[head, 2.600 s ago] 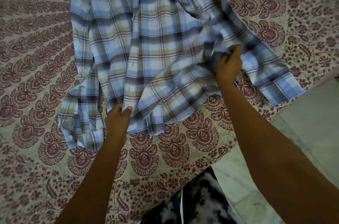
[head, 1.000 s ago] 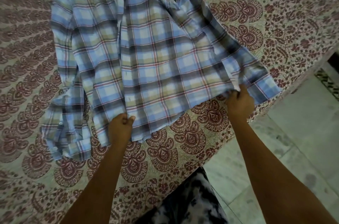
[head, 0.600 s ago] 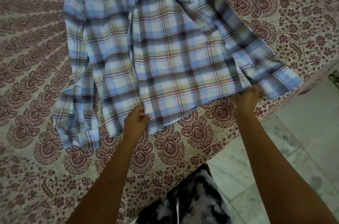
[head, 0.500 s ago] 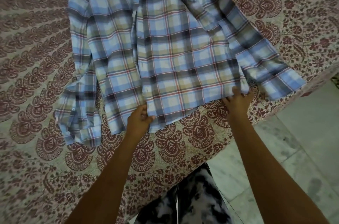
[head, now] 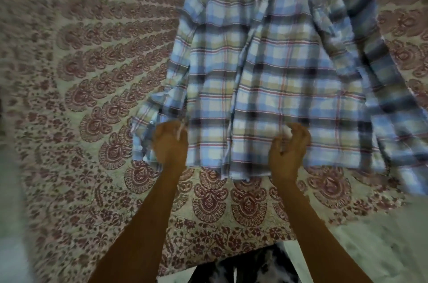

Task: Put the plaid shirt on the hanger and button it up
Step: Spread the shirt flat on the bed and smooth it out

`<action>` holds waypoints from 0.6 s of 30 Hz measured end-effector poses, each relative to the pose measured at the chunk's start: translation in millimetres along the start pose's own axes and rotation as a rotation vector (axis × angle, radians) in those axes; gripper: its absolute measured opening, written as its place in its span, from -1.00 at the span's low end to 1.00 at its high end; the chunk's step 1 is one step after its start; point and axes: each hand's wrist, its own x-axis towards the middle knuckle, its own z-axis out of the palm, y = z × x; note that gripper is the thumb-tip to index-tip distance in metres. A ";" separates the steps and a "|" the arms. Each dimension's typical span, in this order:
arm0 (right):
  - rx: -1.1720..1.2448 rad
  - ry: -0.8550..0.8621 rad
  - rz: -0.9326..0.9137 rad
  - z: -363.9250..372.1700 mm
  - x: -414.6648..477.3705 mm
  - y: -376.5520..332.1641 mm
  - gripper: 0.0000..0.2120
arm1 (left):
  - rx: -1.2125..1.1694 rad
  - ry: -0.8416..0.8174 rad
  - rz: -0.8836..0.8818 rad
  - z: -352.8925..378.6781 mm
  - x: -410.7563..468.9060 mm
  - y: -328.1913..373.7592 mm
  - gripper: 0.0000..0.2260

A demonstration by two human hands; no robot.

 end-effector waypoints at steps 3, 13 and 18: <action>-0.002 -0.213 -0.134 31.4 6.1 -15.8 -0.73 | 0.158 0.057 -0.328 -10.9 17.6 -28.6 -0.43; 0.012 -0.641 -0.154 99.0 49.3 -67.1 -0.84 | -0.294 0.371 -0.320 -49.7 37.5 -39.4 -0.87; 0.375 -0.866 0.231 140.9 79.4 -125.4 -0.84 | -0.374 0.523 0.263 -88.5 41.2 2.2 -0.84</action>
